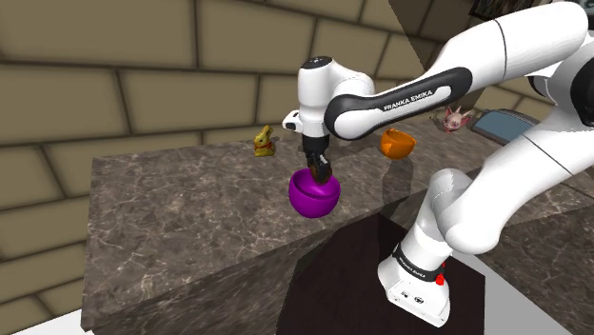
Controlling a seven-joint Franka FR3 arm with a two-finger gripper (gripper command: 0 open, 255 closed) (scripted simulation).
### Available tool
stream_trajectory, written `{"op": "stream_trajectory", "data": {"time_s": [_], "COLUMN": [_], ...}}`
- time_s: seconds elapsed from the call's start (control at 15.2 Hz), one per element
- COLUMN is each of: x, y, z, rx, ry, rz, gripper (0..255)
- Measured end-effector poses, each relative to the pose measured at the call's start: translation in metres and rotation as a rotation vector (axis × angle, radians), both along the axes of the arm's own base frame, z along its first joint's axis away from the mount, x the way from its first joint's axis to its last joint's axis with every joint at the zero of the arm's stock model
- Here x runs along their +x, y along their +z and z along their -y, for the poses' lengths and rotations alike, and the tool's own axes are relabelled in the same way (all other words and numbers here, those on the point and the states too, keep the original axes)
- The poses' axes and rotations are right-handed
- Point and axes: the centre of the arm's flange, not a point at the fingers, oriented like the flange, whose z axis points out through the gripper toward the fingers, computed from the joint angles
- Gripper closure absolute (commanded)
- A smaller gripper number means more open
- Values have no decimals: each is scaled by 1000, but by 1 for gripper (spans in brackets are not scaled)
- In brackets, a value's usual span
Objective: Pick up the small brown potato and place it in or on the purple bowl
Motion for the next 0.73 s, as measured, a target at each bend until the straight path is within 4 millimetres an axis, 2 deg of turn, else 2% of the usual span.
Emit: {"op": "stream_trajectory", "data": {"time_s": [0.26, 0.59, 0.66, 0.73], "x": [0, 0, 0, 0], "y": [-18, -19, -19, -19], "z": [-1, 0, 0, 0], "rx": [0, 0, 0, 0], "ry": [0, 0, 0, 0], "rz": [0, 0, 0, 0], "gripper": [255, 255, 0, 0]}}
